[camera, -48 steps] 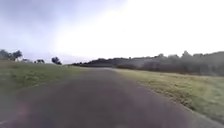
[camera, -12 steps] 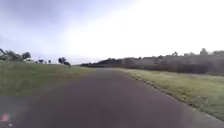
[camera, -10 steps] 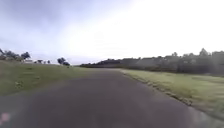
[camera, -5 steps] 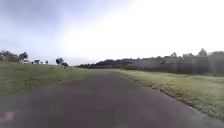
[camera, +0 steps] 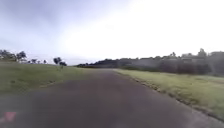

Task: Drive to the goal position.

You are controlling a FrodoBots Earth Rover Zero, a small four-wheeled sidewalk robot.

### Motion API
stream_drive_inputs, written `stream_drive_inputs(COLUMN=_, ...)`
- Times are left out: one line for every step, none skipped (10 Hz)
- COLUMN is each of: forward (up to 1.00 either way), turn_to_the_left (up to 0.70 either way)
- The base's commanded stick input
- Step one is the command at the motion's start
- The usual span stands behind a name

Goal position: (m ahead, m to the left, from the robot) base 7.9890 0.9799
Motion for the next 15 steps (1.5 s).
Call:
stream_drive_inputs(forward=1.0, turn_to_the_left=0.02)
stream_drive_inputs(forward=1.0, turn_to_the_left=0.19)
stream_drive_inputs(forward=1.0, turn_to_the_left=0.27)
stream_drive_inputs(forward=1.0, turn_to_the_left=0.23)
stream_drive_inputs(forward=1.0, turn_to_the_left=0.05)
stream_drive_inputs(forward=1.0, turn_to_the_left=0.0)
stream_drive_inputs(forward=1.0, turn_to_the_left=0.0)
stream_drive_inputs(forward=1.0, turn_to_the_left=0.0)
stream_drive_inputs(forward=1.0, turn_to_the_left=0.0)
stream_drive_inputs(forward=1.0, turn_to_the_left=0.0)
stream_drive_inputs(forward=1.0, turn_to_the_left=0.0)
stream_drive_inputs(forward=1.0, turn_to_the_left=0.0)
stream_drive_inputs(forward=1.0, turn_to_the_left=0.0)
stream_drive_inputs(forward=1.0, turn_to_the_left=0.0)
stream_drive_inputs(forward=1.0, turn_to_the_left=0.0)
